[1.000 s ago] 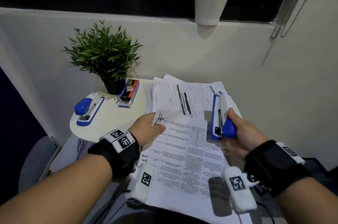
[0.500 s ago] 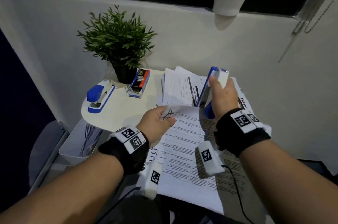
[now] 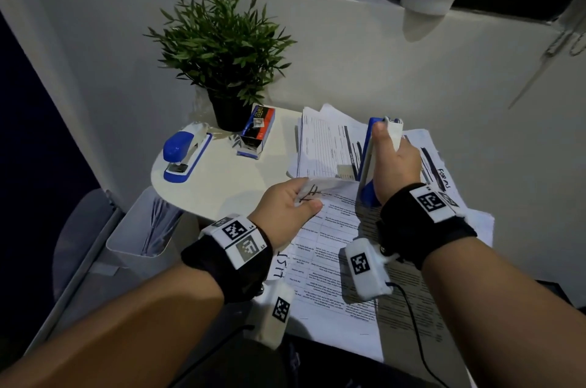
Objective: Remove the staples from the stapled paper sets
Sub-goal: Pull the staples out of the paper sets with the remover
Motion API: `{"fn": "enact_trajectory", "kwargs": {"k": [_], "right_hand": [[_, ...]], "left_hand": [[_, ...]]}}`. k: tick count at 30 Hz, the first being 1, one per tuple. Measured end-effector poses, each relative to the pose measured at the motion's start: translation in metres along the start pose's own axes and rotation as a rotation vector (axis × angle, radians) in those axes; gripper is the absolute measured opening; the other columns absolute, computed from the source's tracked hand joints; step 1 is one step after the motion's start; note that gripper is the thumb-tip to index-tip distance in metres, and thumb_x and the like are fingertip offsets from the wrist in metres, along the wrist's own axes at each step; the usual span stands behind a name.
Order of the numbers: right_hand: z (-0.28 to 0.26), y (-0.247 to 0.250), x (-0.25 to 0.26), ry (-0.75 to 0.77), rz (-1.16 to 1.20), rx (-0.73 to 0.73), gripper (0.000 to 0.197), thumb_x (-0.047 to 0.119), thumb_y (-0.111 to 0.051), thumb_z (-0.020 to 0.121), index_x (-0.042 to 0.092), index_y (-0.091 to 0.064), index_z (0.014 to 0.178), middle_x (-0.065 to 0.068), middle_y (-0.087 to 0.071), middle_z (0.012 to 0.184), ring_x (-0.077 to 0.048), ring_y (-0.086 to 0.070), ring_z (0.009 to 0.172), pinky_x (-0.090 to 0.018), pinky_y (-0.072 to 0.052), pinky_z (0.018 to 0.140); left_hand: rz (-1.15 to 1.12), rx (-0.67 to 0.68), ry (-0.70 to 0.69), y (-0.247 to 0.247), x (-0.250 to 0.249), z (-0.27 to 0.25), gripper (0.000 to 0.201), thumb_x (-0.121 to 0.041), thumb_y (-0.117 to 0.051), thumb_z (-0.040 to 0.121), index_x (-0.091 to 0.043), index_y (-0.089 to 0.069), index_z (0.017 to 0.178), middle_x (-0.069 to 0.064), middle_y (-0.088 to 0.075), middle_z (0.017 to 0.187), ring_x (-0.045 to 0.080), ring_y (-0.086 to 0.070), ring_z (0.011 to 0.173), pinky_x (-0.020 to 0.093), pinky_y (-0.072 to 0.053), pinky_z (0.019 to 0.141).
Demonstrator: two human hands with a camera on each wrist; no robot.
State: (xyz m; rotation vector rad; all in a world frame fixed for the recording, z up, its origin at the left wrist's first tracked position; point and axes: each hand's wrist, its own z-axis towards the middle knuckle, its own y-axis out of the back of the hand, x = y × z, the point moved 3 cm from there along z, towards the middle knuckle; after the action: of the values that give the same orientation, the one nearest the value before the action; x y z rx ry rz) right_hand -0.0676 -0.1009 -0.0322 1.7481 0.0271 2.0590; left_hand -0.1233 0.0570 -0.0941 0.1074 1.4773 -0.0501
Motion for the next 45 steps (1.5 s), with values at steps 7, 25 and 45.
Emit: {"fn": "enact_trajectory", "kwargs": {"k": [7, 25, 45], "right_hand": [[-0.001, 0.001, 0.007, -0.006, -0.001, -0.025, 0.036, 0.046, -0.047, 0.095, 0.022, -0.048, 0.070, 0.005, -0.049, 0.067, -0.017, -0.048, 0.067, -0.026, -0.038, 0.063], [-0.079, 0.057, -0.035, 0.241, -1.208, 0.881, 0.063, 0.052, -0.051, 0.088, 0.019, -0.034, 0.139, 0.007, -0.005, 0.159, -0.027, -0.025, 0.132, -0.032, -0.029, 0.108], [-0.066, 0.074, -0.041, 0.225, -0.999, 0.773, 0.063, 0.055, -0.066, 0.073, 0.017, -0.047, 0.119, 0.000, -0.041, 0.135, -0.024, -0.043, 0.118, -0.042, -0.042, 0.098]], "left_hand": [[0.008, -0.032, 0.004, 0.002, -0.001, 0.001, 0.036, 0.002, -0.055, 0.090, -0.033, -0.063, 0.094, -0.016, -0.068, 0.087, -0.003, -0.062, 0.081, 0.014, -0.048, 0.081], [1.076, -0.313, 0.043, 0.023, -0.019, -0.007, 0.066, -0.039, -0.065, 0.080, -0.025, -0.032, 0.136, -0.001, -0.031, 0.133, 0.021, -0.032, 0.121, 0.034, -0.032, 0.099], [1.501, 0.389, -0.267, -0.010, -0.046, 0.030, 0.012, -0.021, -0.054, 0.088, -0.022, -0.044, 0.081, -0.005, -0.047, 0.088, 0.022, -0.053, 0.087, 0.031, -0.040, 0.067]]}}
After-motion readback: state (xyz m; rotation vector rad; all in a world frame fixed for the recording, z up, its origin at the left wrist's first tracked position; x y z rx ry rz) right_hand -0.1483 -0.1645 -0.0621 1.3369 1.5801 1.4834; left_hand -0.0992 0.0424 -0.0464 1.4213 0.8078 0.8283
